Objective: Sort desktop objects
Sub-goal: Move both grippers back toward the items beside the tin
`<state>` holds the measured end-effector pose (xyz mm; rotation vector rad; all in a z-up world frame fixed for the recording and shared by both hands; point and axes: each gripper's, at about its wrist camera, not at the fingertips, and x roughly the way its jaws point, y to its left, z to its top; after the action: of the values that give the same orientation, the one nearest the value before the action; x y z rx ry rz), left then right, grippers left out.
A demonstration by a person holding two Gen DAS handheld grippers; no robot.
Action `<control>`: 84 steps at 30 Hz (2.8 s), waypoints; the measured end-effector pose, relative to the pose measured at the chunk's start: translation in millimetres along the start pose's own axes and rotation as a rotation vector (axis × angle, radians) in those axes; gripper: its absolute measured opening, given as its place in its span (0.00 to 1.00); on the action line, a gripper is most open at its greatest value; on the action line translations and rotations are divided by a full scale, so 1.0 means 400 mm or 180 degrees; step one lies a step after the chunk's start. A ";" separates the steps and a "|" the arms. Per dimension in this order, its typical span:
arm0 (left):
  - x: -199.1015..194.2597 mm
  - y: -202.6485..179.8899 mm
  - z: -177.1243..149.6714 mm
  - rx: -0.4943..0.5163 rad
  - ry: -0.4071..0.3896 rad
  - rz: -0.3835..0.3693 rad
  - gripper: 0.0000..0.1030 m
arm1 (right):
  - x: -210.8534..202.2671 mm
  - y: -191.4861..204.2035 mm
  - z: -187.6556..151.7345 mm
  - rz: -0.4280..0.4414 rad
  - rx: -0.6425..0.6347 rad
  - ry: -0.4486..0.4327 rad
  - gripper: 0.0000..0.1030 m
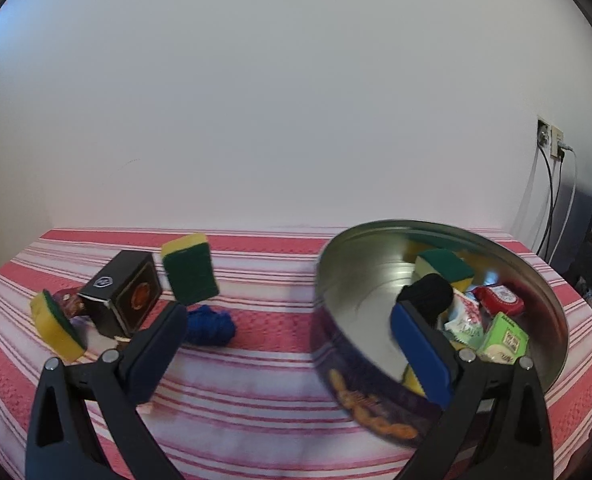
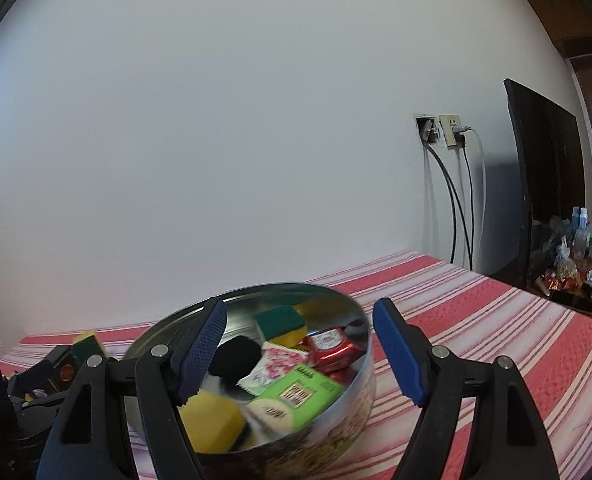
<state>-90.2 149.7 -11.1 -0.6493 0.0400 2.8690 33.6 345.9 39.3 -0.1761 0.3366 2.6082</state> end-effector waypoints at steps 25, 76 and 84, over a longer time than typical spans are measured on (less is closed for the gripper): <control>-0.013 0.359 -0.009 -0.0452 0.0111 0.0654 0.99 | -0.036 0.318 -0.095 0.0831 -0.0318 0.0332 0.75; 0.028 0.687 -0.061 -0.1472 0.0365 -0.0022 0.38 | 0.082 0.539 -0.207 0.1451 -0.0798 0.1594 0.75; 0.050 0.695 -0.061 -0.1452 0.0648 0.0060 0.38 | 0.119 0.626 -0.244 0.1366 -0.1061 0.1840 0.75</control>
<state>-152.8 -120.5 -46.5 -1.0224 -0.5951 2.8312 -125.6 130.3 -12.2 -1.0914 0.1347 2.9743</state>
